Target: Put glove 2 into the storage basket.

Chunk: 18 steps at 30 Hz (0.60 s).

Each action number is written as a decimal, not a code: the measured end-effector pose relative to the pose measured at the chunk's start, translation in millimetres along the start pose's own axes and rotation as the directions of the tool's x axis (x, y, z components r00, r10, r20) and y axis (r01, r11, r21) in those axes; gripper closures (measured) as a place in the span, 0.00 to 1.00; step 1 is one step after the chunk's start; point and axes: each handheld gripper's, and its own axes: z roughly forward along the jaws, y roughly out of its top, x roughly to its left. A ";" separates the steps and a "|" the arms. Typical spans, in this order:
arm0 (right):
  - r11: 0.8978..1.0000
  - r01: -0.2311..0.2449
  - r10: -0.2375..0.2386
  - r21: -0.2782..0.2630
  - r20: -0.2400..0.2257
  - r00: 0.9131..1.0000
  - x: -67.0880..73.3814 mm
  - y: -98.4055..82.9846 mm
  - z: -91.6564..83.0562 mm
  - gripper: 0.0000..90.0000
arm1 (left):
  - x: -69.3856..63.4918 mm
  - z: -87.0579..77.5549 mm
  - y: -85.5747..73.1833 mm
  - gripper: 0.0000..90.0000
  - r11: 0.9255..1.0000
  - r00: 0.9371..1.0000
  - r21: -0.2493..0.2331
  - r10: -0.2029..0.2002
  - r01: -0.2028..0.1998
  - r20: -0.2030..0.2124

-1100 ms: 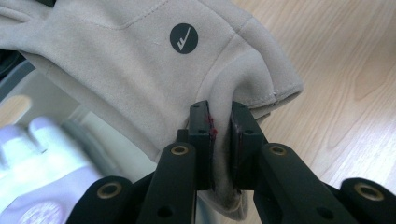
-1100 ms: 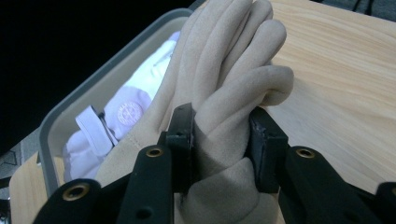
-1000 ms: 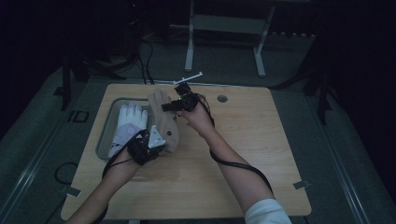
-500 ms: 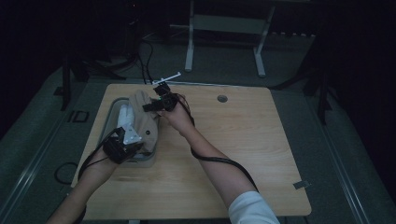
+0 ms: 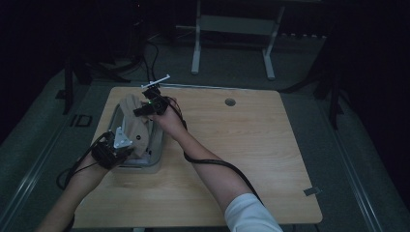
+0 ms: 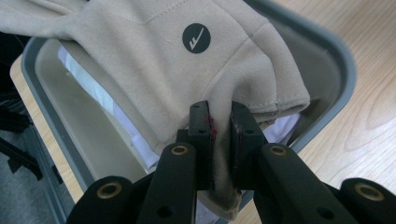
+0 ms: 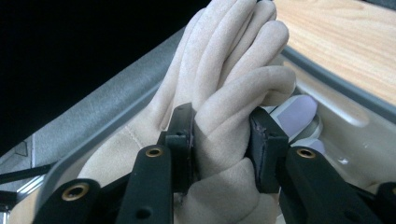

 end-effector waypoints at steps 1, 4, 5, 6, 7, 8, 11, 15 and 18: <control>1.000 0.002 -0.002 0.008 0.003 1.000 -1.1 -1.1 3.4 0.73 | 0.2 2.4 -1.2 0.91 1.000 1.000 0.004 0.002 -0.002 -0.001; 0.999 -0.010 0.010 0.035 0.013 1.000 -6.8 -5.8 12.8 0.73 | -0.2 9.5 -3.6 0.91 1.000 1.000 0.009 -0.011 0.011 0.010; 0.999 -0.009 0.008 0.043 0.020 1.000 -8.5 -7.6 15.8 0.72 | -0.3 11.2 -3.8 0.91 1.000 1.000 0.010 -0.014 0.014 0.015; 0.999 -0.005 0.003 0.052 0.031 0.999 -9.7 -9.4 18.6 0.72 | -0.7 13.4 -3.7 0.91 1.000 1.000 0.012 -0.016 0.016 0.024; 0.998 -0.002 0.000 0.059 0.036 0.999 -10.8 -11.1 20.8 0.72 | -1.3 15.2 -3.7 0.91 1.000 1.000 0.015 -0.016 0.015 0.023; 0.998 -0.001 -0.002 0.061 0.039 0.999 -12.0 -12.5 22.6 0.72 | -1.5 16.9 -3.5 0.91 1.000 0.999 0.018 -0.016 0.016 0.028; 0.998 0.000 -0.002 0.063 0.039 0.999 -14.9 -15.0 25.6 0.70 | -2.0 21.0 -3.4 0.90 0.999 0.999 0.034 -0.017 0.016 0.037; 0.998 -0.009 0.007 0.069 0.037 0.999 -17.2 -15.9 27.5 0.64 | 0.8 25.1 -5.4 0.90 0.998 0.997 0.039 -0.042 0.039 0.063; 0.997 -0.020 0.016 0.077 0.041 0.999 -19.6 -15.0 25.0 0.55 | 1.9 26.9 -7.0 0.90 0.998 0.995 0.041 -0.057 0.054 0.077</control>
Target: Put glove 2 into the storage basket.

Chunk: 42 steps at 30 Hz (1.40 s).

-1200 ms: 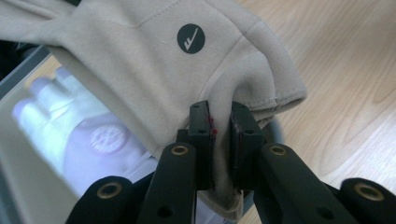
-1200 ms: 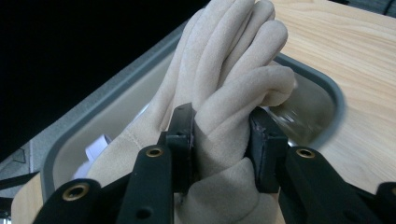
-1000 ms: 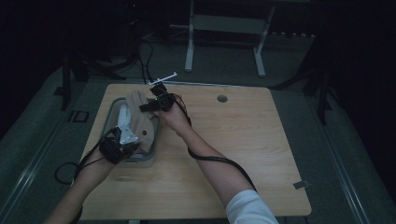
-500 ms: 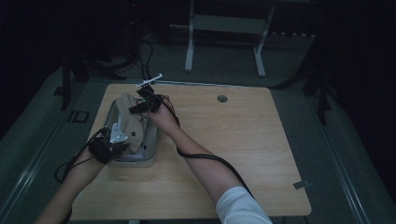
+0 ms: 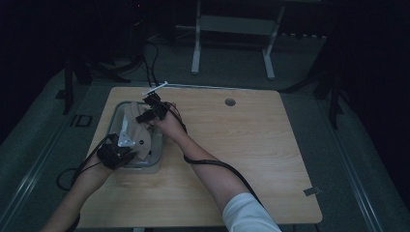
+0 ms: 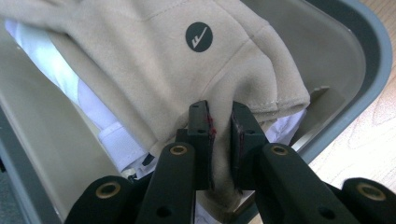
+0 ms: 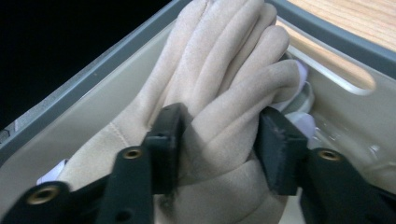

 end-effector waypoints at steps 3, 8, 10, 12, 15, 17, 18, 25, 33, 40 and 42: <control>1.000 0.012 -0.012 -0.003 0.002 1.000 -2.1 1.2 -6.6 0.47 | 1.4 -0.2 -0.1 0.89 1.000 1.000 -0.008 -0.017 0.017 0.009; 0.999 0.018 -0.018 -0.035 0.010 1.000 -4.3 3.6 -20.7 0.37 | 1.9 -0.8 -0.5 0.86 0.999 0.999 -0.009 -0.030 0.031 0.025; 0.999 0.038 -0.038 -0.027 0.007 0.999 -5.0 2.9 -24.8 0.31 | 1.1 -4.2 0.8 0.81 0.999 0.999 -0.016 -0.029 0.030 0.026; 0.998 0.058 -0.058 -0.019 -0.008 0.998 -5.8 0.8 -28.3 0.26 | 0.8 -8.0 2.3 0.70 0.998 0.998 -0.034 -0.054 0.055 0.031; 0.997 0.069 -0.069 -0.036 -0.022 0.997 -7.2 -1.9 -33.8 0.24 | -0.2 -14.9 4.6 0.59 0.994 0.996 -0.066 -0.087 0.088 0.024; 0.996 0.081 -0.082 -0.038 -0.022 0.996 -6.8 -4.1 -38.0 0.22 | -1.2 -20.6 6.7 0.51 0.990 0.994 -0.090 -0.105 0.107 0.027; 0.996 0.080 -0.081 -0.039 -0.031 0.996 -7.0 -5.3 -40.3 0.22 | -1.9 -23.4 8.0 0.47 0.987 0.993 -0.106 -0.114 0.117 0.030; 0.993 0.089 -0.093 -0.072 -0.043 0.995 -6.9 -17.6 -63.4 0.22 | -7.7 -26.2 19.4 0.16 0.954 0.970 -0.197 -0.203 0.227 0.132; 0.988 0.136 -0.139 -0.074 -0.042 0.989 -10.8 -40.6 -88.3 0.21 | -22.6 -14.3 35.4 0.16 0.933 0.969 -0.269 -0.207 0.238 0.137; 0.985 0.152 -0.156 -0.082 -0.037 0.987 -19.8 -62.5 -104.2 0.21 | -34.6 -6.4 46.6 0.16 0.923 0.963 -0.293 -0.202 0.248 0.178; 0.985 0.154 -0.157 -0.081 -0.032 0.987 -22.4 -69.2 -108.4 0.21 | -39.2 -4.1 49.9 0.16 0.921 0.962 -0.302 -0.193 0.245 0.191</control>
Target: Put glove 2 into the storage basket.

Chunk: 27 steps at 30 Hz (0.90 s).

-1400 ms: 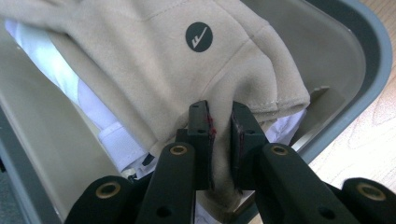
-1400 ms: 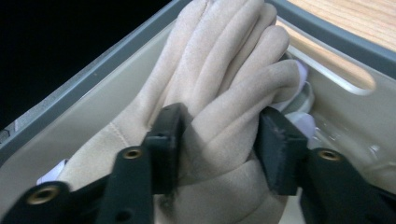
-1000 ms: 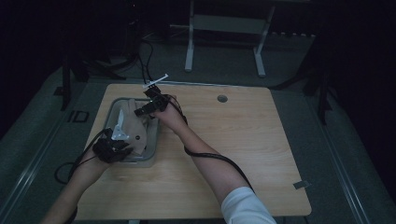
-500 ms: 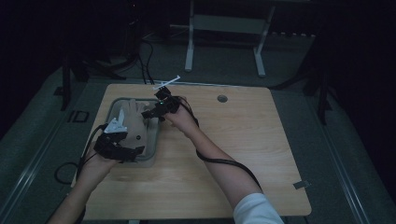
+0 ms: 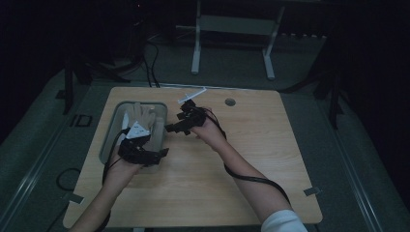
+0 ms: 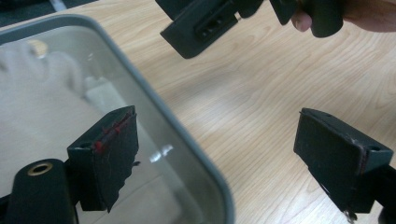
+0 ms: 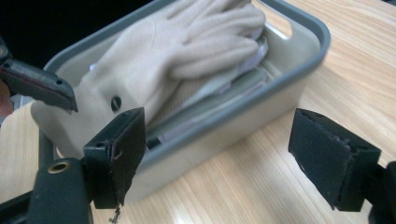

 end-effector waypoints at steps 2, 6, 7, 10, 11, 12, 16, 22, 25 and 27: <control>1.000 0.005 -0.005 0.004 0.004 1.000 -1.6 -6.3 -5.2 0.21 | -4.4 3.7 1.3 0.16 1.000 1.000 0.001 0.005 -0.005 0.010; 1.000 0.002 -0.002 -0.006 0.015 1.000 -5.6 -19.4 -17.4 0.21 | -13.5 10.0 3.0 0.16 1.000 0.999 0.017 0.024 -0.025 0.030; 1.000 0.004 -0.004 -0.006 0.018 1.000 -6.6 -22.5 -20.0 0.21 | -15.8 11.3 3.1 0.16 0.999 0.999 0.018 0.030 -0.031 0.033; 1.000 0.008 -0.007 -0.001 0.026 1.000 -8.9 -31.1 -26.8 0.21 | -22.3 15.3 3.4 0.16 0.999 0.998 0.024 0.036 -0.037 0.052; 1.000 0.006 -0.006 -0.004 0.027 1.000 -9.6 -34.0 -29.1 0.21 | -24.4 16.7 3.5 0.16 0.999 0.998 0.026 0.043 -0.045 0.055; 1.000 0.006 -0.005 -0.008 0.027 1.000 -10.6 -37.1 -31.4 0.21 | -26.5 18.3 3.3 0.16 0.999 0.997 0.025 0.046 -0.048 0.062; 1.000 -0.001 0.001 -0.003 0.034 0.999 -14.4 -50.2 -38.0 0.21 | -35.2 27.5 0.8 0.16 0.998 0.994 0.032 0.057 -0.060 0.097; 1.000 -0.019 0.019 0.007 0.041 0.999 -21.0 -71.9 -43.4 0.20 | -45.6 40.5 -4.0 0.16 0.996 0.987 0.042 0.070 -0.077 0.147; 1.000 -0.026 0.025 0.001 0.040 0.999 -23.6 -82.7 -46.5 0.20 | -50.7 44.6 -5.2 0.16 0.995 0.982 0.041 0.079 -0.088 0.170; 1.000 -0.026 0.026 -0.006 0.044 0.999 -25.7 -88.7 -49.6 0.20 | -55.6 47.0 -6.3 0.16 0.995 0.979 0.038 0.089 -0.097 0.181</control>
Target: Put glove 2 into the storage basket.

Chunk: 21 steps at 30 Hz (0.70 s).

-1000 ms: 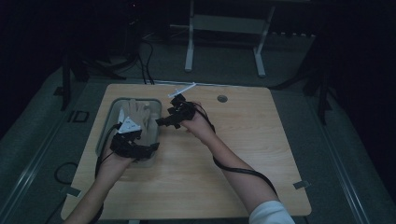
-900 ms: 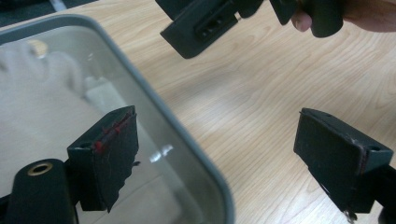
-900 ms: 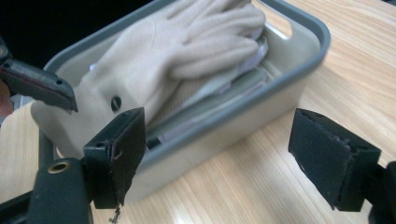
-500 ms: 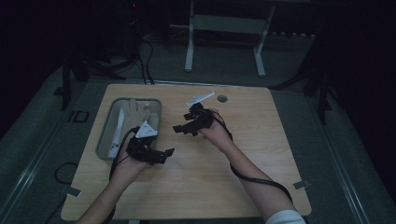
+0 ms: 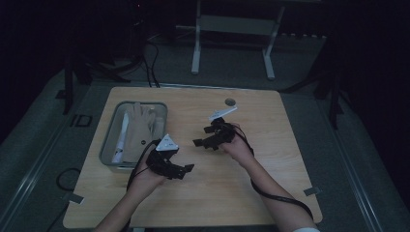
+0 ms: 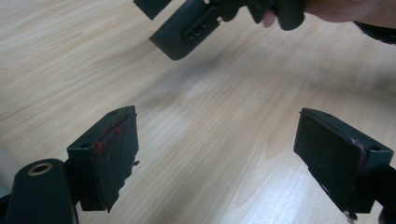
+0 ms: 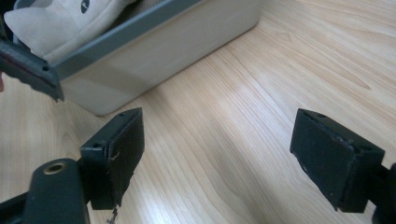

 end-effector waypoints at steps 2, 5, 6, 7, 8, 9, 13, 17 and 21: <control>1.000 -0.001 0.001 -0.008 0.003 1.000 -2.2 -5.5 -3.2 0.20 | -4.6 3.7 -1.3 0.16 1.000 1.000 -0.002 0.012 -0.012 0.009; 1.000 -0.001 0.001 -0.011 0.004 1.000 -4.8 -13.9 -7.4 0.20 | -9.0 11.0 -4.7 0.16 0.999 0.999 0.004 0.033 -0.033 0.037; 1.000 0.002 -0.002 -0.008 0.006 1.000 -5.8 -16.6 -8.5 0.20 | -10.1 14.1 -6.2 0.16 0.999 0.998 0.006 0.038 -0.038 0.050; 1.000 0.006 -0.006 -0.005 0.011 1.000 -7.2 -19.4 -9.5 0.19 | -10.9 17.2 -7.4 0.16 0.999 0.997 0.017 0.040 -0.041 0.061; 1.000 0.003 -0.003 -0.004 0.014 1.000 -8.4 -22.0 -10.4 0.19 | -12.0 20.2 -9.2 0.16 0.999 0.997 0.015 0.045 -0.047 0.069; 1.000 0.002 -0.002 -0.006 0.013 1.000 -9.7 -24.7 -11.3 0.20 | -13.2 23.0 -11.1 0.16 0.999 0.996 0.011 0.047 -0.048 0.074; 1.000 -0.004 0.004 -0.004 0.017 1.000 -13.5 -37.1 -12.4 0.20 | -16.1 34.9 -17.8 0.16 0.999 0.995 0.028 0.038 -0.040 0.096; 1.000 0.001 -0.001 0.016 0.018 1.000 -15.2 -48.8 -10.8 0.19 | -16.8 44.2 -22.9 0.16 0.999 0.995 0.041 0.032 -0.037 0.099; 1.000 0.007 -0.008 0.023 0.016 1.000 -16.2 -57.7 -9.5 0.18 | -17.2 48.5 -25.6 0.16 0.999 0.995 0.027 0.027 -0.029 0.091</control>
